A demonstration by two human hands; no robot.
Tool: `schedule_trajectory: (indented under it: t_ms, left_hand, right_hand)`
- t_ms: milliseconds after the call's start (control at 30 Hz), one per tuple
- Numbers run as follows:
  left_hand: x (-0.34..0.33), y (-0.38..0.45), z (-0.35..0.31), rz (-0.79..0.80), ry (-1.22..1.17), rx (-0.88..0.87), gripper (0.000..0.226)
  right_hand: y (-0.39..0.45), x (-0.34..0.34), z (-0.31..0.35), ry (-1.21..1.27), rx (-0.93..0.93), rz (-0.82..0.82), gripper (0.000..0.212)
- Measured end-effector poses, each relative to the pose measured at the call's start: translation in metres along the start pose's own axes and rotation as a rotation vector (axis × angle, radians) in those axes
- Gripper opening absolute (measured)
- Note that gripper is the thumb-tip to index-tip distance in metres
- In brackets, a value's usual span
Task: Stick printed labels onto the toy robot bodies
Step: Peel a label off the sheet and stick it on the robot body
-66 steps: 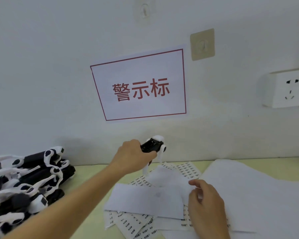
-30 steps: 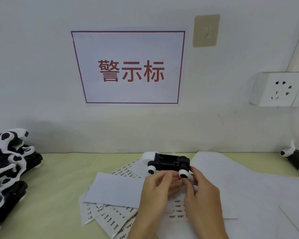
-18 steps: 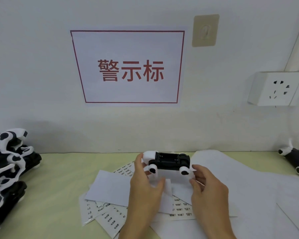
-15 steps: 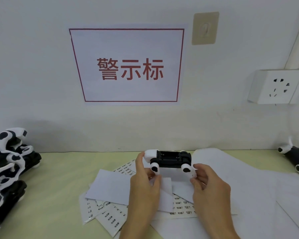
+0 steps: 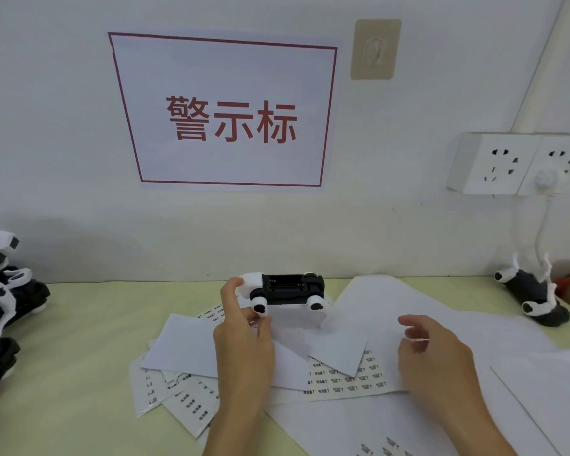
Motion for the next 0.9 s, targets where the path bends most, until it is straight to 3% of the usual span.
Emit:
schedule_trajectory:
  t_ms: [167,300,400,467,533,633,700,900]
  left_hand:
    - [-0.003,-0.001,-0.004,-0.017,0.023,-0.041,0.067]
    - [0.014,-0.01,-0.023,-0.288,0.3,-0.167,0.064]
    - [0.016,-0.027,-0.052,-0.395,0.299,-0.397,0.048]
    - [-0.009,-0.04,-0.071,-0.225,0.26,-0.591,0.04]
    - [-0.044,-0.056,-0.081,0.055,0.284,-0.721,0.033]
    - [-0.085,-0.069,-0.067,0.373,0.42,-0.704,0.046]
    - [-0.095,-0.066,-0.049,0.448,0.478,-0.629,0.053]
    - [-0.086,-0.06,-0.047,0.394,0.393,-0.552,0.035]
  right_hand:
    - [-0.011,0.003,-0.012,-0.076,0.022,0.014,0.026]
    - [-0.017,-0.004,-0.009,-0.091,0.041,0.053,0.025]
    - [-0.019,-0.013,-0.005,-0.182,0.067,0.113,0.039]
    - [-0.019,-0.017,-0.004,-0.246,0.088,0.134,0.049]
    - [-0.018,-0.018,-0.005,-0.283,0.097,0.143,0.057]
    - [-0.016,-0.019,-0.008,-0.286,0.104,0.155,0.059]
    - [-0.016,-0.019,-0.008,-0.253,0.11,0.15,0.058]
    - [-0.011,-0.01,-0.008,0.046,0.086,0.086,0.067]
Point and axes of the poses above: each hand's wrist, its own y-axis towards the middle knuckle, its own x-axis out of the back of the hand, z = x × y, the point moved 8 cm from there along y, towards the middle knuckle, and after that the axes turned 9 degrees about y, right-handed, at the moved point
